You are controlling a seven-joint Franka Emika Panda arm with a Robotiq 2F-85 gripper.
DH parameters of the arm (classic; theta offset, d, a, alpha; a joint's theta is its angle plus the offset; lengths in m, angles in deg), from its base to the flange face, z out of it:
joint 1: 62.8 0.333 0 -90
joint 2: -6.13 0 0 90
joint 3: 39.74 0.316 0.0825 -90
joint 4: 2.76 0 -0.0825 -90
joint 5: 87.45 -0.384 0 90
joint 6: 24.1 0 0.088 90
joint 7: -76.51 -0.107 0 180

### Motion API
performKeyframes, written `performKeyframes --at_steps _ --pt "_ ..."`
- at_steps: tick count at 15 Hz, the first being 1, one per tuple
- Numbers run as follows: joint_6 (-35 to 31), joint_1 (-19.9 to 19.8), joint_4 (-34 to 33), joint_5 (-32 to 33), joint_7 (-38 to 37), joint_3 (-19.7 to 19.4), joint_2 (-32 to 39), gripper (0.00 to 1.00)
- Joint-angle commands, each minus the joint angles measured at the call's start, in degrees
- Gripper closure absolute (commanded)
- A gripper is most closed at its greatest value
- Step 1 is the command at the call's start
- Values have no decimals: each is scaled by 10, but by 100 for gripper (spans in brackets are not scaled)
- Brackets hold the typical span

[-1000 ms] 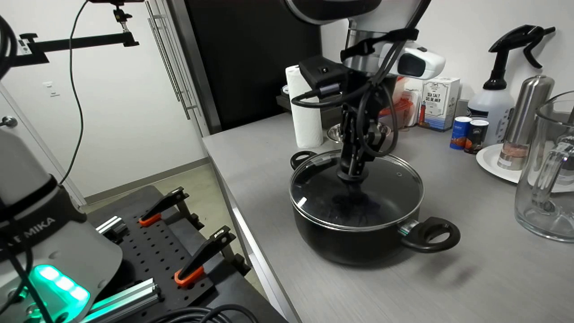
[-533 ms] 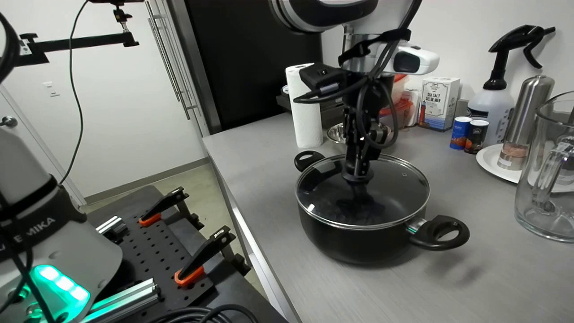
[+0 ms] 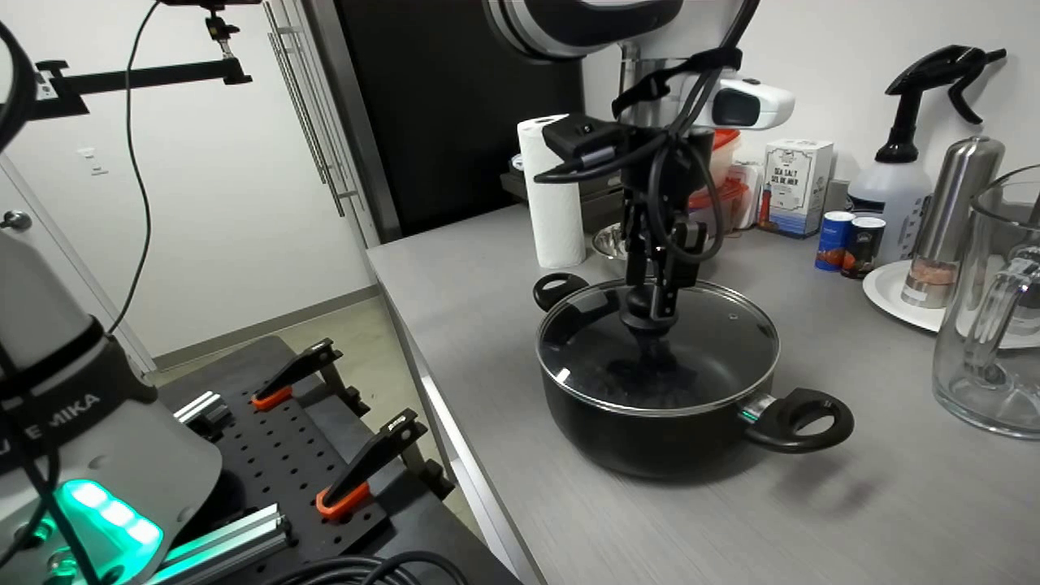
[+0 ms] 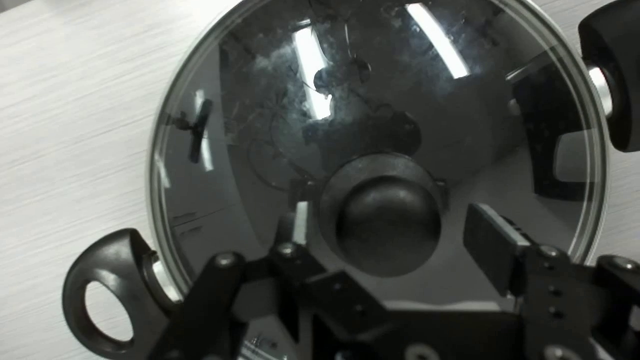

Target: Cover the pot

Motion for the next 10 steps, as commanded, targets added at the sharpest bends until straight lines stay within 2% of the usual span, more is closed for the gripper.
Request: performKeyframes --at_steps 1,10 --pt "-11 10 9 8 -13 -6 -12 0" --pt "-13 10 12 7 -12 -5 -21 0"
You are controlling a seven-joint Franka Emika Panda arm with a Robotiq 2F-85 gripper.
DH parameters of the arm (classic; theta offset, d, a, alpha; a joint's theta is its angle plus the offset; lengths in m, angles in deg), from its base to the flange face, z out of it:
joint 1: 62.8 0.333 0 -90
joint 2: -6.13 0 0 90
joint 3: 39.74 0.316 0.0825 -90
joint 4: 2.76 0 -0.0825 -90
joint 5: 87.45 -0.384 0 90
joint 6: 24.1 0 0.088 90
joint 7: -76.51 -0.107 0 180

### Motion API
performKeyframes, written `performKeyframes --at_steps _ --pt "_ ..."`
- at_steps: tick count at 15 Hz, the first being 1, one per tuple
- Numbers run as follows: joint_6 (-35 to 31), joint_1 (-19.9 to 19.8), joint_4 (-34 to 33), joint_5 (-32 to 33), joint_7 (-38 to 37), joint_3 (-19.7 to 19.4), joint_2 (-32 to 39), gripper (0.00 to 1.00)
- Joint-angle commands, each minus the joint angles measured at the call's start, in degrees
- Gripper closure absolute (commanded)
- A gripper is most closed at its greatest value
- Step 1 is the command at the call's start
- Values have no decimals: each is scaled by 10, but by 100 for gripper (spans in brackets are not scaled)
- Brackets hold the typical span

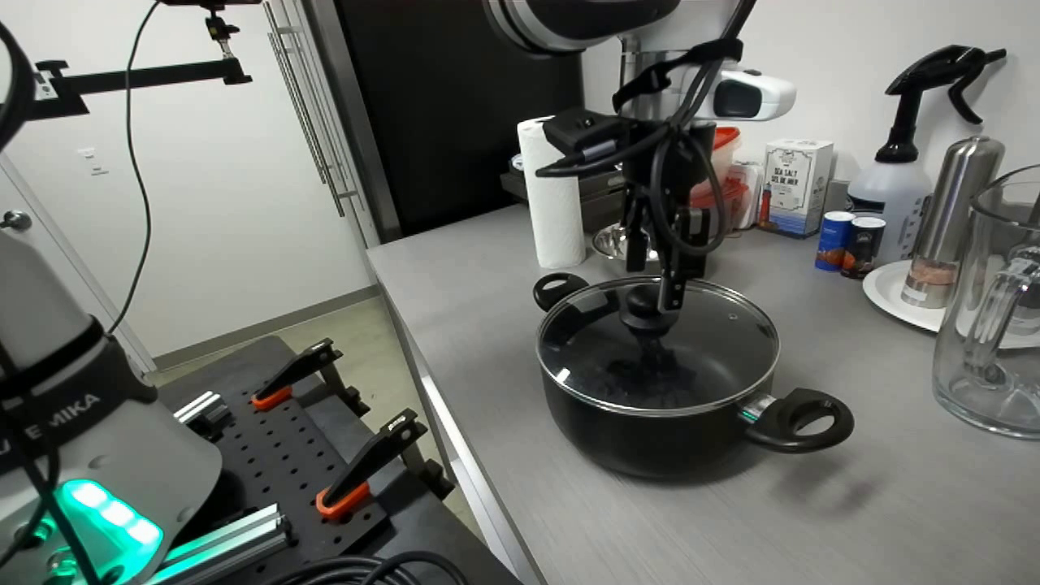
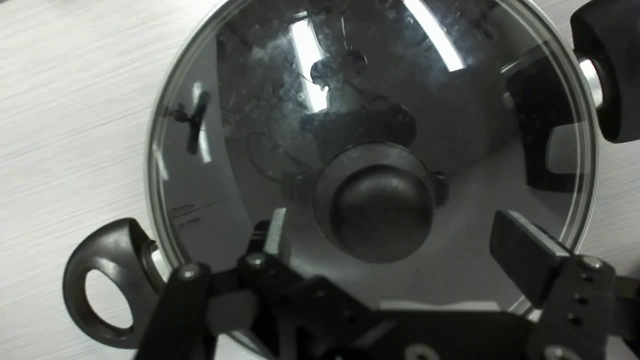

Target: Cover the pot

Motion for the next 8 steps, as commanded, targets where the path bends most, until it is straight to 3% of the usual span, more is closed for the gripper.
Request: performKeyframes --at_steps 1,8 --pt "-11 9 16 7 -11 -5 -20 0" --pt "-21 11 53 8 2 -2 -66 0"
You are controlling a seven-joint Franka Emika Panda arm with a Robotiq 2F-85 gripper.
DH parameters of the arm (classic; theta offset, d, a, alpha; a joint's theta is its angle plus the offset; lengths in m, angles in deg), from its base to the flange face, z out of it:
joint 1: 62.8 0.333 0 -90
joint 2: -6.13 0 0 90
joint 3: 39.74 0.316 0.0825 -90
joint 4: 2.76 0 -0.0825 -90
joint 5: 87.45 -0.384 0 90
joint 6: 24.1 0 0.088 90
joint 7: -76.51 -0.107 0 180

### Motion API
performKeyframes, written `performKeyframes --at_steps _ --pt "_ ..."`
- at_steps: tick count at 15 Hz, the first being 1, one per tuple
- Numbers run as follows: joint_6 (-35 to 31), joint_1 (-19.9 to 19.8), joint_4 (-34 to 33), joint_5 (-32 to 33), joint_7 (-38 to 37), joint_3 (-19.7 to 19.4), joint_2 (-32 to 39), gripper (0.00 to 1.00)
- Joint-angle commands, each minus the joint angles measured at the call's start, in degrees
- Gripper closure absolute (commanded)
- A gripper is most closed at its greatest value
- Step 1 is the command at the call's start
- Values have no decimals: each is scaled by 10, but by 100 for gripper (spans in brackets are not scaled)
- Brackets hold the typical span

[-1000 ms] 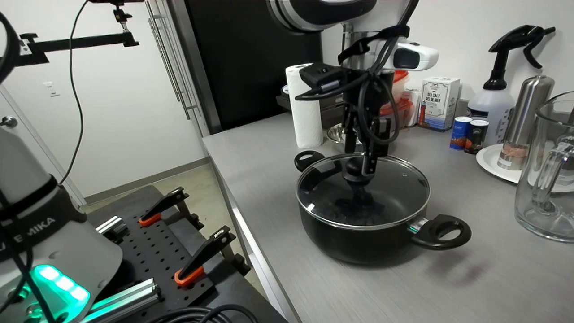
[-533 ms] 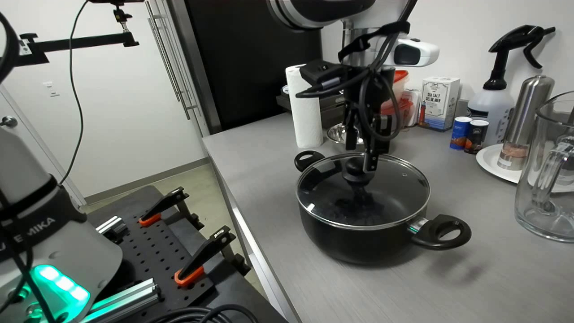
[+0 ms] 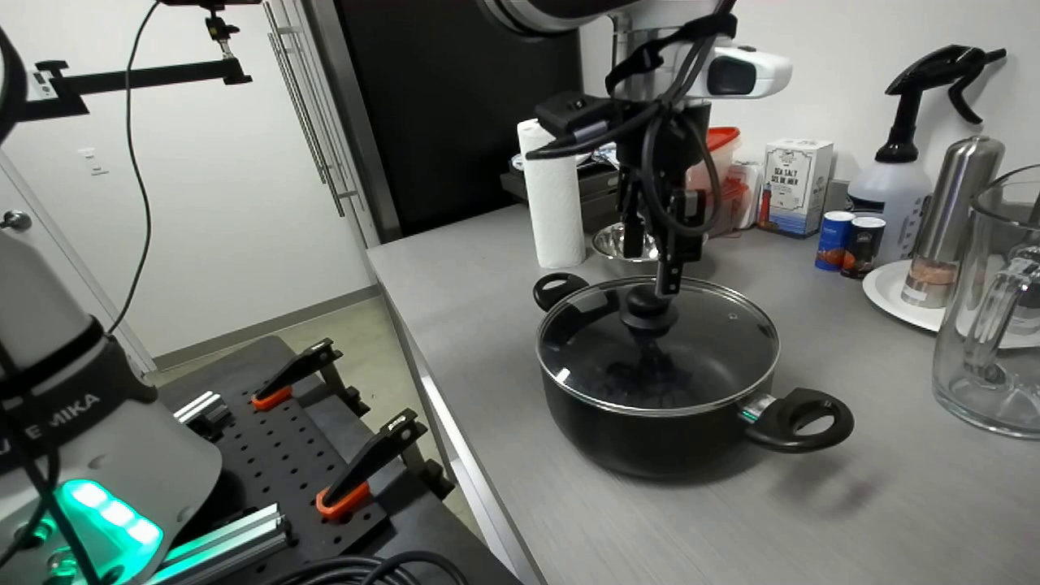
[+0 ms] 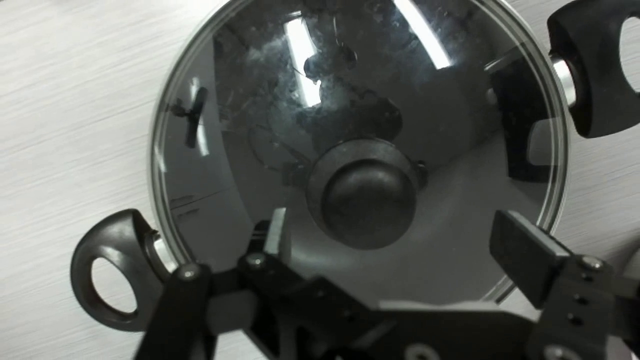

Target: Cover the pot

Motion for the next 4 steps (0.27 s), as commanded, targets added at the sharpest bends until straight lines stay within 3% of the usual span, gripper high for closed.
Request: performKeyframes --at_steps 1,4 --pt "-21 10 45 9 2 -2 -46 0" --pt "-31 15 66 13 3 -1 -68 0"
